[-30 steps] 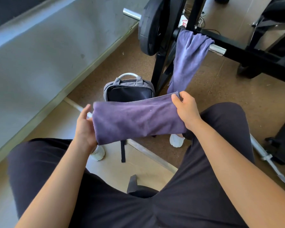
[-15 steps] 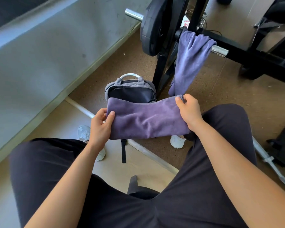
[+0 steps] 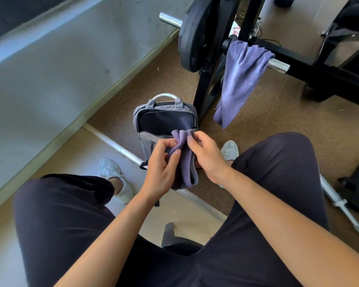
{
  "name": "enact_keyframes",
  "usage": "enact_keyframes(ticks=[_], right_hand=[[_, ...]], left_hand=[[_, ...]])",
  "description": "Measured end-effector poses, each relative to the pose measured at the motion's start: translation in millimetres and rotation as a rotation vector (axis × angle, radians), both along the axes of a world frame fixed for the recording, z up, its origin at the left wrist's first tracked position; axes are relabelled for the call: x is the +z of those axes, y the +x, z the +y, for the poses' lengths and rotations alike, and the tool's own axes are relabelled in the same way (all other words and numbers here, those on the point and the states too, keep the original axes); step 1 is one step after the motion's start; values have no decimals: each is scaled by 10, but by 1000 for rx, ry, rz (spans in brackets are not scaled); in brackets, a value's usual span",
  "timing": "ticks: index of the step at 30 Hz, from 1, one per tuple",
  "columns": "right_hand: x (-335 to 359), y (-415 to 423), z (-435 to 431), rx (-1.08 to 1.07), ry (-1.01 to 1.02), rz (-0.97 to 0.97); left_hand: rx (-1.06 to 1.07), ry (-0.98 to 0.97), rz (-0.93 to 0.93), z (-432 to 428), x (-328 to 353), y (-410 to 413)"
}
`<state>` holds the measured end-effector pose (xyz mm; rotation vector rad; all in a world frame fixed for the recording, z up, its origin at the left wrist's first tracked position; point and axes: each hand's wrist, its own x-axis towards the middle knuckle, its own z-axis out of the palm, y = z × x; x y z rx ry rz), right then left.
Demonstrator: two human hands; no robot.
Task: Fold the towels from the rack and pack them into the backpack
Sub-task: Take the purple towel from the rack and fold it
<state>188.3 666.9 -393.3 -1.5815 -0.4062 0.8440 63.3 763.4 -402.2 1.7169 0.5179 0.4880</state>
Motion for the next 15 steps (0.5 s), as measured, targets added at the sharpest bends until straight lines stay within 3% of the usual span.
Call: enact_keyframes(ticks=[4, 9, 13, 15], right_hand=[[12, -20, -31, 129, -29, 54], [-128, 18, -52, 75, -84, 7], [-137, 90, -69, 151, -153, -95], [-126, 112, -60, 136, -112, -47]], left_hand=[[-157, 30, 10, 70, -57, -14], [-205, -540, 139, 182, 38, -39], [-241, -710, 72, 326, -4, -54], [-148, -695, 66, 361, -23, -48]])
